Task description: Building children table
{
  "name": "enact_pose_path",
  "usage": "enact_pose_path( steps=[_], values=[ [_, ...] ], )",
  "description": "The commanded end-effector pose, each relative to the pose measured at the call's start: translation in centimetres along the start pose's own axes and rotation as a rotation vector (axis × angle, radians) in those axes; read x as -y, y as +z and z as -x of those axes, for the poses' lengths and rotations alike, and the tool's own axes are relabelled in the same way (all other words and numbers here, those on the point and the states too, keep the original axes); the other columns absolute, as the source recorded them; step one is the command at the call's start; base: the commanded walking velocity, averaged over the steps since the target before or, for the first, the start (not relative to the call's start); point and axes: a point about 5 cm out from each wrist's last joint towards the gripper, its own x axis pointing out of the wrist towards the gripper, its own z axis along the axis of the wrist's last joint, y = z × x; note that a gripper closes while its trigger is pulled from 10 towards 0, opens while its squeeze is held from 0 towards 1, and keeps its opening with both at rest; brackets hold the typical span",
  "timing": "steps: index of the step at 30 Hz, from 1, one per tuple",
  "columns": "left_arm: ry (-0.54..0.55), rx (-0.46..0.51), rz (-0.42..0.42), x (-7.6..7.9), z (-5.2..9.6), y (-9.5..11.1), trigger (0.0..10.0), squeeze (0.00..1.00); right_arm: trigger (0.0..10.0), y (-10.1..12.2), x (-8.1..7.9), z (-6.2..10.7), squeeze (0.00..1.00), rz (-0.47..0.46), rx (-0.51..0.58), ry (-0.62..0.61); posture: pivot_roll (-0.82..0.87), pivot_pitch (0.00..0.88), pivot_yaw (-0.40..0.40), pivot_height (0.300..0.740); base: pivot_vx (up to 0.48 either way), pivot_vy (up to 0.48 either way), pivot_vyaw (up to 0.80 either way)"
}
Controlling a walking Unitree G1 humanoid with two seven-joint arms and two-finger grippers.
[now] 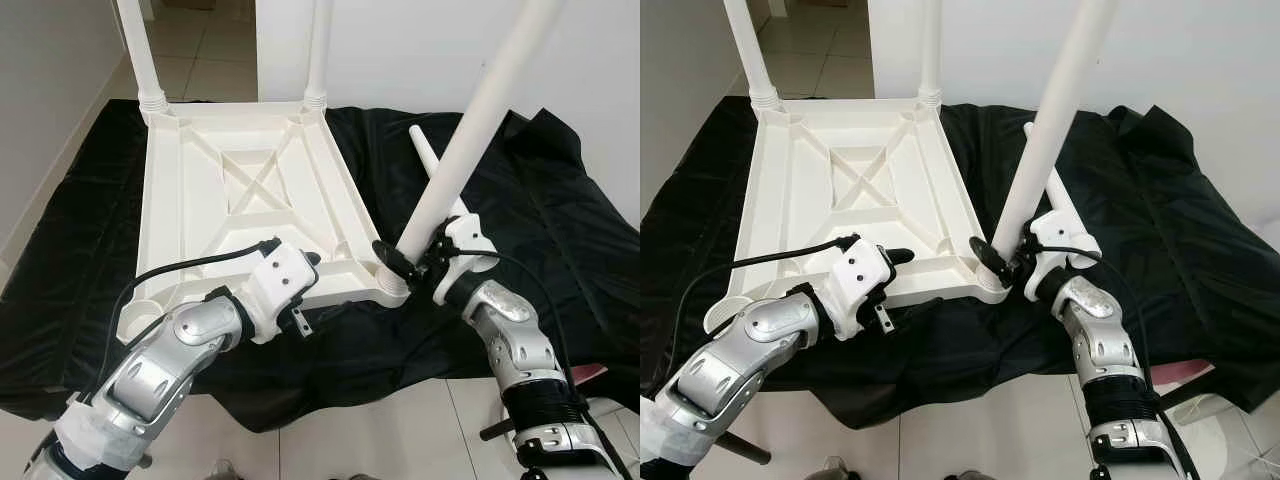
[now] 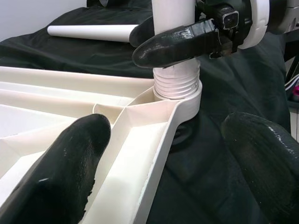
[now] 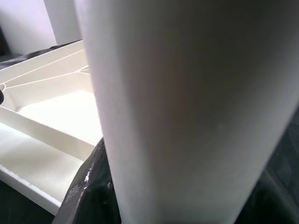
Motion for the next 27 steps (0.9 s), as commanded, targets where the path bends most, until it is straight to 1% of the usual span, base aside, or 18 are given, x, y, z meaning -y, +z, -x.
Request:
enact_pose_path(
  steps=[1,4,5,7,8,10,12,14,19,24,26,27],
  values=[
    [-0.107,-0.003,-0.012,0.5,0.0,0.0,10.0,0.0,0.0,-0.2,0.5,0.3,0.0,-0.007,-0.004,-0.009,0.01,0.065,-0.063,0.74,0.0,0.0,0.0],
    [-0.106,-0.006,-0.016,0.4,0.1,0.0,10.0,0.0,0.0,-0.4,0.5,0.2,0.0,-0.011,-0.005,-0.004,0.02,0.07,-0.061,0.74,0.0,0.0,0.0],
    [-0.106,-0.006,-0.015,0.3,0.2,0.0,10.0,0.0,3.7,-0.4,0.5,0.1,0.0,-0.014,-0.006,-0.004,0.02,0.07,-0.061,0.74,0.0,0.0,0.0],
    [-0.105,-0.007,-0.014,0.3,0.2,0.0,10.0,0.0,3.7,-0.5,0.5,0.1,0.0,-0.016,-0.007,-0.004,0.02,0.07,-0.061,0.74,0.0,0.0,0.0],
    [-0.104,-0.009,-0.015,0.3,0.2,0.0,10.0,0.0,10.0,-0.5,0.4,0.0,0.0,-0.014,-0.012,-0.007,0.03,0.077,-0.061,0.74,0.0,0.0,0.0],
    [-0.103,-0.01,-0.016,0.3,0.3,0.0,10.0,0.0,10.0,-0.6,0.3,0.0,0.0,-0.011,-0.016,-0.009,0.03,0.077,-0.061,0.74,0.0,0.0,0.0],
    [-0.102,-0.011,-0.015,0.3,0.3,0.0,10.0,0.0,10.0,-1.0,0.2,-0.2,0.0,0.05,-0.072,-0.033,0.03,0.078,-0.061,0.74,0.0,0.0,0.0],
    [-0.102,-0.012,-0.016,0.3,0.3,0.0,10.0,0.0,10.0,-1.2,0.1,-0.2,0.0,0.063,-0.083,-0.041,0.03,0.079,-0.061,0.74,0.0,0.0,0.0],
    [-0.101,-0.012,-0.015,0.2,0.3,0.1,10.0,0.0,10.0,-1.3,-0.4,-0.3,0.0,0.061,-0.082,-0.046,0.03,0.082,-0.063,0.74,0.0,0.0,0.0],
    [-0.108,-0.014,-0.012,0.4,0.4,0.1,10.0,0.0,10.0,-1.0,-1.2,-0.7,0.0,0.046,-0.073,-0.117,0.03,0.088,-0.056,0.74,0.0,0.0,0.0],
    [-0.109,-0.015,-0.013,0.4,0.4,0.1,10.0,0.0,10.0,-0.9,-1.4,-0.7,0.0,0.044,-0.071,-0.124,0.03,0.087,-0.056,0.74,0.0,0.0,0.0],
    [-0.11,-0.017,-0.014,0.3,0.4,0.0,10.0,0.0,10.0,-0.8,-1.7,-0.8,0.0,0.037,-0.07,-0.151,0.03,0.089,-0.054,0.74,0.0,0.0,0.0]
  ],
)
